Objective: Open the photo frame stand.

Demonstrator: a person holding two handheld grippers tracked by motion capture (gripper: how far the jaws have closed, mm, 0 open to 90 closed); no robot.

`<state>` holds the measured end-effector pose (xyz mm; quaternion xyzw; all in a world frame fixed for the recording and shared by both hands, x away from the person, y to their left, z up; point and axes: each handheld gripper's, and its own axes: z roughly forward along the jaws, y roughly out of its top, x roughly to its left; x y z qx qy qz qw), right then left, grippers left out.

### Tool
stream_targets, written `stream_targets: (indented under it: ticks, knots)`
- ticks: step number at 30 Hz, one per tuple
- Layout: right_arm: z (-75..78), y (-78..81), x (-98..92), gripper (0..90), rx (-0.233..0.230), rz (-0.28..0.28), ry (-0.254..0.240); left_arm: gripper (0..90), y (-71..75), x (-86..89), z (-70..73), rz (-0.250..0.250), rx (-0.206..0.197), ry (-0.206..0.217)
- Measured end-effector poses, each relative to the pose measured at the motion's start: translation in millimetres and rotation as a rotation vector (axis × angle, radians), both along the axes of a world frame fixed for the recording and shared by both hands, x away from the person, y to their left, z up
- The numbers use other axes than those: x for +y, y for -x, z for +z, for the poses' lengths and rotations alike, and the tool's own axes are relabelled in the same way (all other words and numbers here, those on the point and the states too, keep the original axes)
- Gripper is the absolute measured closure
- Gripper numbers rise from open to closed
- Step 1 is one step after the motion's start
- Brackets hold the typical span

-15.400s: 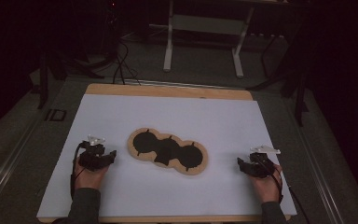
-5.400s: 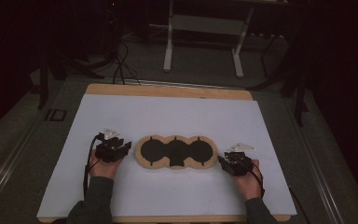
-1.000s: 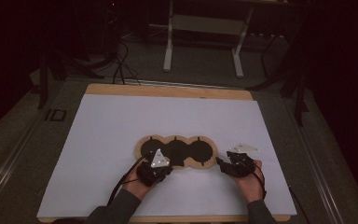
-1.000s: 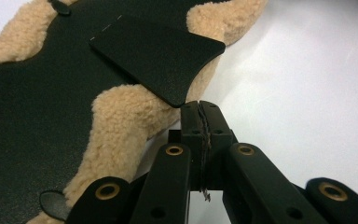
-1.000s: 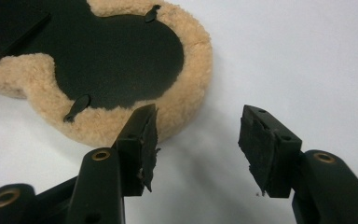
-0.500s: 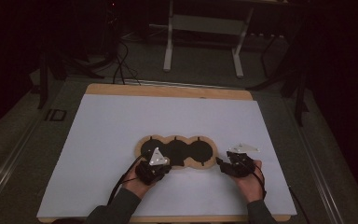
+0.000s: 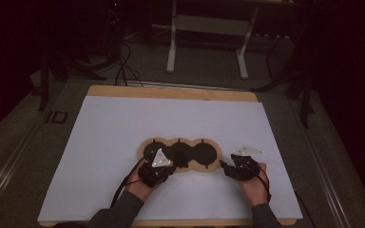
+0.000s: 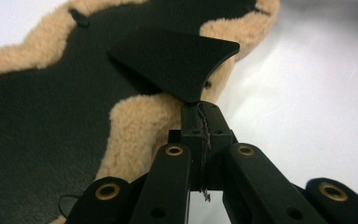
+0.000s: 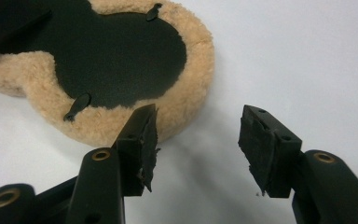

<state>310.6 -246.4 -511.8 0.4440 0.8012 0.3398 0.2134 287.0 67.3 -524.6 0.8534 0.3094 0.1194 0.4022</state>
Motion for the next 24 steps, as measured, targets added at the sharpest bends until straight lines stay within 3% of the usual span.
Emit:
stream_targets:
  ticks: [9,24]
  knots:
    - [-0.5,-0.3,0.3,46.0,0.002,0.001,0.001,89.8,-6.1,2.8,16.5,0.019,-0.026,0.075]
    - [-0.3,-0.1,-0.3,46.0,0.001,-0.001,0.0,87.1,-1.0,-2.4,18.4,-0.008,-0.049,0.043]
